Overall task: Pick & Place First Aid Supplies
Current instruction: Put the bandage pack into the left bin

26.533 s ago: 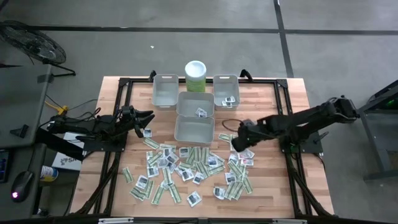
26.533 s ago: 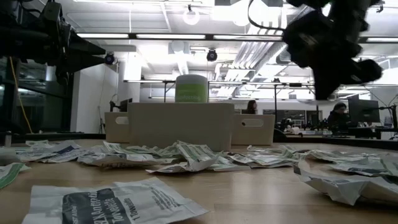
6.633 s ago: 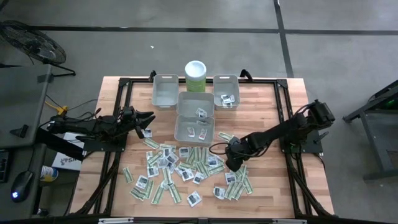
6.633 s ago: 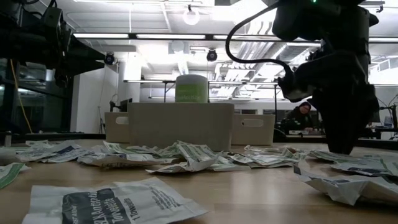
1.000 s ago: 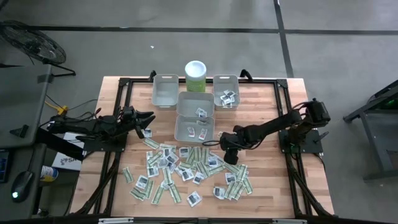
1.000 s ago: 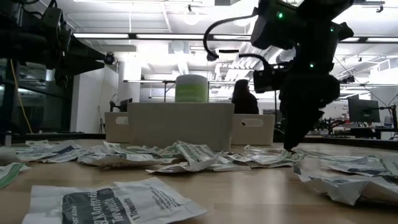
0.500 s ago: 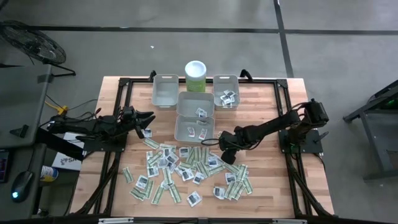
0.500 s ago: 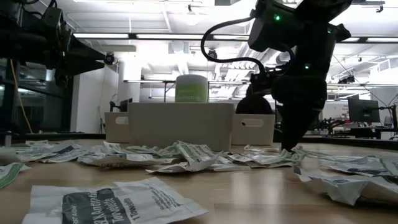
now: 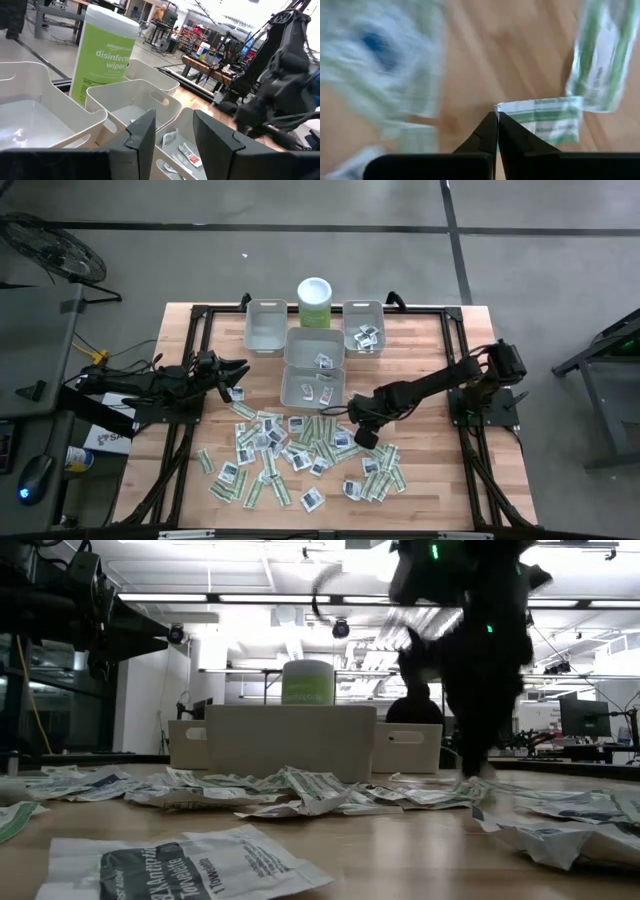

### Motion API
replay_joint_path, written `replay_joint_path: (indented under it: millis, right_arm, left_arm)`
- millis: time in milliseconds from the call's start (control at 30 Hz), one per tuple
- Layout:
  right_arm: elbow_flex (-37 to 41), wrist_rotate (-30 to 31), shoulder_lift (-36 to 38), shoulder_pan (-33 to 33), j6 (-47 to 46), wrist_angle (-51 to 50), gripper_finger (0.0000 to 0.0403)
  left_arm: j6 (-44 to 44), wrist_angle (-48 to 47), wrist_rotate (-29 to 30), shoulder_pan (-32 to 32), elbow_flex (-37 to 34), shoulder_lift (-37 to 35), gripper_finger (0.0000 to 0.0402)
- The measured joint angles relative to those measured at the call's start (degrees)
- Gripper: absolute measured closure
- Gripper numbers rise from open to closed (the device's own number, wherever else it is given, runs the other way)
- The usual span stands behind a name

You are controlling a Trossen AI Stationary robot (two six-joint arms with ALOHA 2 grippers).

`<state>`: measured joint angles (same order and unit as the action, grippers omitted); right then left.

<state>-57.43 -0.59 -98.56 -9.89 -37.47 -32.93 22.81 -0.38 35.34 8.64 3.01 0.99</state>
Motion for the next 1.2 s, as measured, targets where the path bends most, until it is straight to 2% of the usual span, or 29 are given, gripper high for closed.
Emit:
replay_joint_path:
  millis: [367,800,1200]
  right_arm:
    - [-7.2,-4.8,5.0,-1.1,9.2,-2.8,0.0401]
    - [-12.1,-13.6,6.0,0.1,9.0,0.7,0.0402]
    - [-14.1,-16.6,6.6,7.3,13.5,25.6,0.0403]
  left_arm:
    - [0.0,0.0,0.0,0.0,0.0,0.0,0.027]
    - [0.0,0.0,0.0,0.0,0.0,0.0,0.027]
    - [0.0,0.7,-0.1,0.0,0.0,0.0,0.027]
